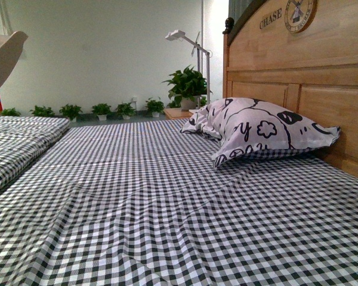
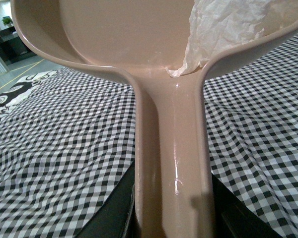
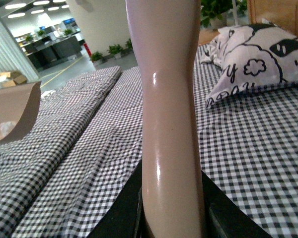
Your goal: Clean up trash
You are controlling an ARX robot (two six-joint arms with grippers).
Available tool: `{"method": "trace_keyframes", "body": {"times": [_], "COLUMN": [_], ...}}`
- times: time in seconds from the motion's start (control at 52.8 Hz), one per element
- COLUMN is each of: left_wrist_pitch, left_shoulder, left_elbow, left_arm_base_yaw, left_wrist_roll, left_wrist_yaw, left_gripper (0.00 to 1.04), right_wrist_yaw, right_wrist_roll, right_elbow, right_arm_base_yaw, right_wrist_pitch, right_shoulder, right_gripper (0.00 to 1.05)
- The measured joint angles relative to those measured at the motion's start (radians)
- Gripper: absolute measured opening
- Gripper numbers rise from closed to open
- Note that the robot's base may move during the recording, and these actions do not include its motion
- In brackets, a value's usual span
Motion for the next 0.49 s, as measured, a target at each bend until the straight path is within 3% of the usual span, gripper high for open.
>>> {"method": "trace_keyframes", "body": {"times": [0.246,0.36,0.492], "left_wrist_pitch": [-0.091,-0.163,-0.249], "left_shoulder": [-0.204,-0.344,-0.494], "left_elbow": [-0.103,-0.172,-0.238], "left_arm_base_yaw": [-0.005,-0.023,-0.065], "left_wrist_roll": [-0.041,-0.052,-0.055], "left_wrist_yaw": [0.015,0.010,-0.006], "left_gripper": [0.26,0.26,0.26], "right_wrist_yaw": [0.453,0.597,0.648], "right_wrist_roll": [0.123,0.154,0.166], "right_elbow": [0.014,0.014,0.013], "right_arm_base_yaw": [0.382,0.465,0.464], "right_wrist_pitch": [-0.066,-0.081,-0.090], "right_shoulder": [-0.011,-0.011,-0.017], "right_gripper": [0.19,0.19,0.19]}}
